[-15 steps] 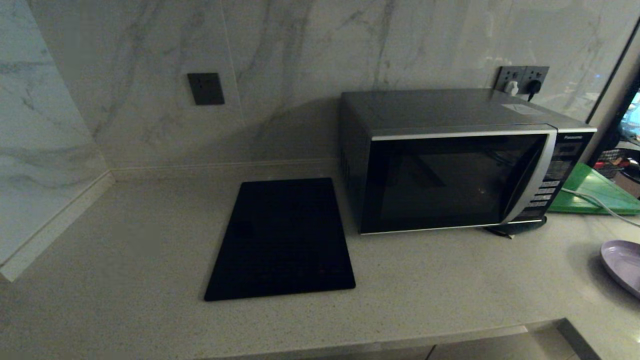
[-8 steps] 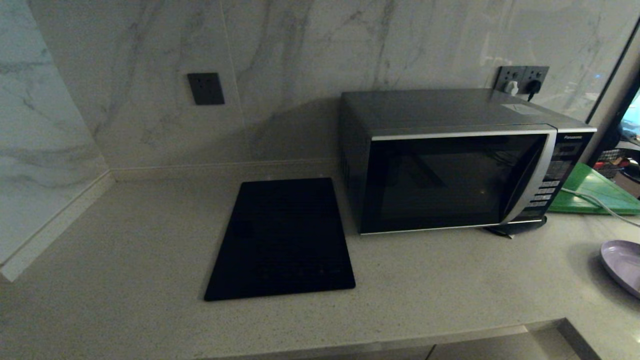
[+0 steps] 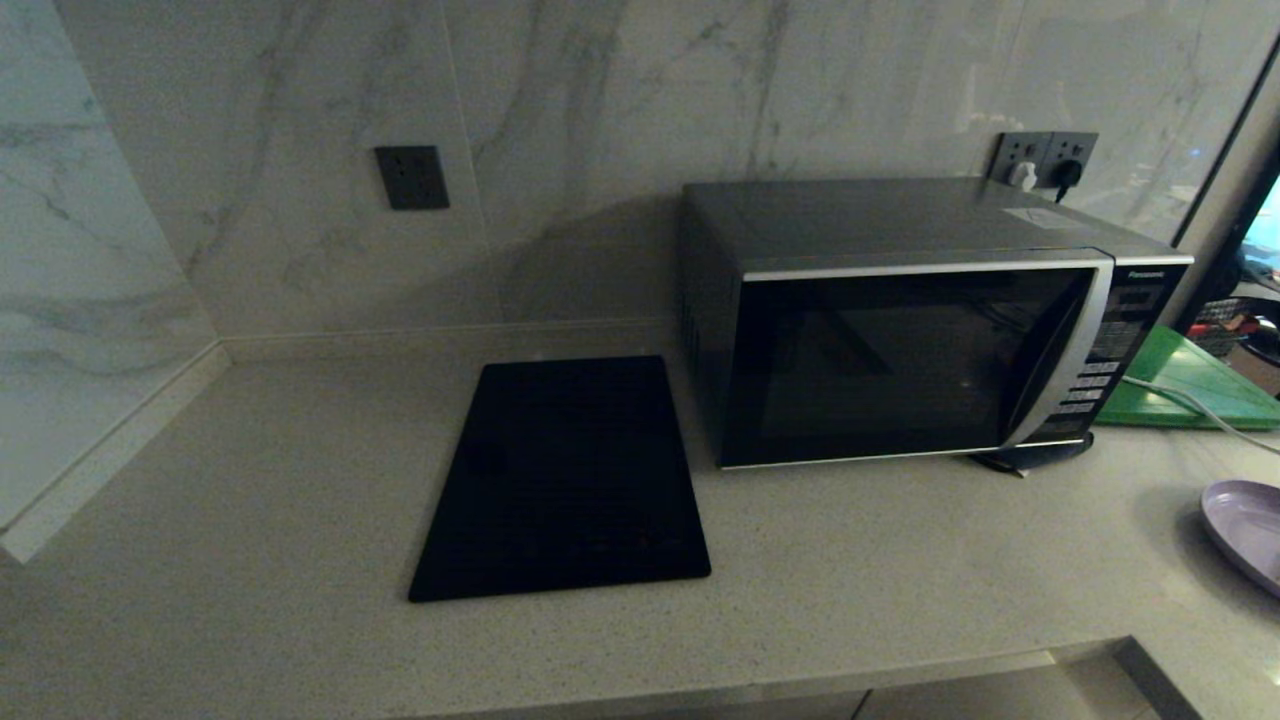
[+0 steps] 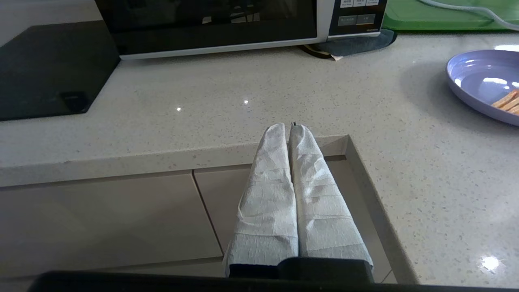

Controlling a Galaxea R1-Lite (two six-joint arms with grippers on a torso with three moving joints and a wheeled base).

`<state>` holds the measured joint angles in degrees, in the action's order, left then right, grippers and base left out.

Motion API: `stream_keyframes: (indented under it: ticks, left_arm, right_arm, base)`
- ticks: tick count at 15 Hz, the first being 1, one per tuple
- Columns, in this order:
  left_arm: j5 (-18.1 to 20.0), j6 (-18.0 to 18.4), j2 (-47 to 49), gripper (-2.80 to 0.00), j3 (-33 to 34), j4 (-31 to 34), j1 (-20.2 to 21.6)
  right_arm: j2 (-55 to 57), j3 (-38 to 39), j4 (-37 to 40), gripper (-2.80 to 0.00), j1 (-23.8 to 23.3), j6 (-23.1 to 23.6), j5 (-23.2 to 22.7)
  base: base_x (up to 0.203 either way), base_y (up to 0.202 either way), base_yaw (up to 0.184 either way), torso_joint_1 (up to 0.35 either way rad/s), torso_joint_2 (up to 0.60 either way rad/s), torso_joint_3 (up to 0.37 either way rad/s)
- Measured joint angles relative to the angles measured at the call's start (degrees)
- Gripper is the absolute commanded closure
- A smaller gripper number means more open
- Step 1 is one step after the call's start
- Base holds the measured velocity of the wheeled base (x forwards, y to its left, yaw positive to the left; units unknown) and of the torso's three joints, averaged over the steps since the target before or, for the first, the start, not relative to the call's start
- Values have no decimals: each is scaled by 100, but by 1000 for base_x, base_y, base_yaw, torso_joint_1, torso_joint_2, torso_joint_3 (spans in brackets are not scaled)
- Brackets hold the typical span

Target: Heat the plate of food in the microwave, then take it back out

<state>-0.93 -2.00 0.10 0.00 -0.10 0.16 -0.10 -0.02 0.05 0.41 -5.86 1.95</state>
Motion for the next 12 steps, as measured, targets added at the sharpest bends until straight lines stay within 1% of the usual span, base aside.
stream_keyframes:
  ticks: [12]
  left_arm:
    - [0,2,0,0,0,0,0]
  right_arm:
    - [0,2,5,0,0,-10,19]
  base:
    - [0,0,0,0,0,0]
